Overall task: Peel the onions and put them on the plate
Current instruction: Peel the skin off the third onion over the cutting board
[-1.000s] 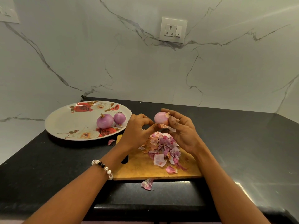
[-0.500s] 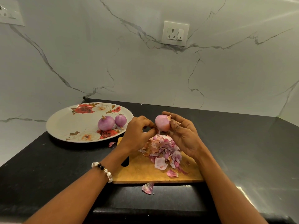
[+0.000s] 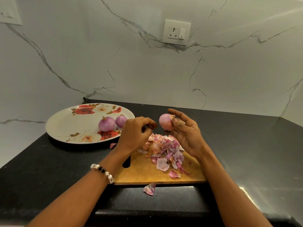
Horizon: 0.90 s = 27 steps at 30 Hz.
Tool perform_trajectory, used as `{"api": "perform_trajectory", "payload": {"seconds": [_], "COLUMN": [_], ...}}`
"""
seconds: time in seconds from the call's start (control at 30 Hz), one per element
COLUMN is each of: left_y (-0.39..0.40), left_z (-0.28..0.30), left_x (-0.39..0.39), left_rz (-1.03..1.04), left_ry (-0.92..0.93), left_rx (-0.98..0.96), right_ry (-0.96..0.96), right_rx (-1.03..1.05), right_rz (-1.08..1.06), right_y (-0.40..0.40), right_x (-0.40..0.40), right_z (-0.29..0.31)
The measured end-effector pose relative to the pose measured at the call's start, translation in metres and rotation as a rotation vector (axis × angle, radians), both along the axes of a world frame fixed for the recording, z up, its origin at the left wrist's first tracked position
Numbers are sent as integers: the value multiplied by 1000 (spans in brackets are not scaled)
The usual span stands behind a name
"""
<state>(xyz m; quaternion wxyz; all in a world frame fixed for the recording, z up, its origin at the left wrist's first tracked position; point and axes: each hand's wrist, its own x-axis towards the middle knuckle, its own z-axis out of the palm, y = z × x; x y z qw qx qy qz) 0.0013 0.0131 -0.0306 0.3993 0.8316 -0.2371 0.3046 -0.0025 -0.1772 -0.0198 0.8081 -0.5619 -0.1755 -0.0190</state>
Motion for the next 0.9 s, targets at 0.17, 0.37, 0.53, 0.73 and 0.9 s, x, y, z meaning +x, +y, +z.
{"api": "perform_trajectory", "payload": {"seconds": [0.17, 0.37, 0.53, 0.73, 0.9], "left_y": [-2, -3, -6, -5, -5], "left_z": [-1, 4, 3, 2, 1], "left_x": [0, -1, -3, -1, -2], "left_rz": [31, -24, -83, -31, -25], "left_ry": [-52, -131, -101, -147, -162], "left_rx": [-26, -98, -123, -101, -90], "right_ry": [12, 18, 10, -1, -6], "right_rx": [-59, -144, -149, -186, -203], "right_rz": [-23, -38, 34, 17, 8], "right_y": [-1, 2, 3, 4, 3], "right_x": [0, -2, -3, -2, -2], "right_z": [-1, -1, -1, -2, -2]}}
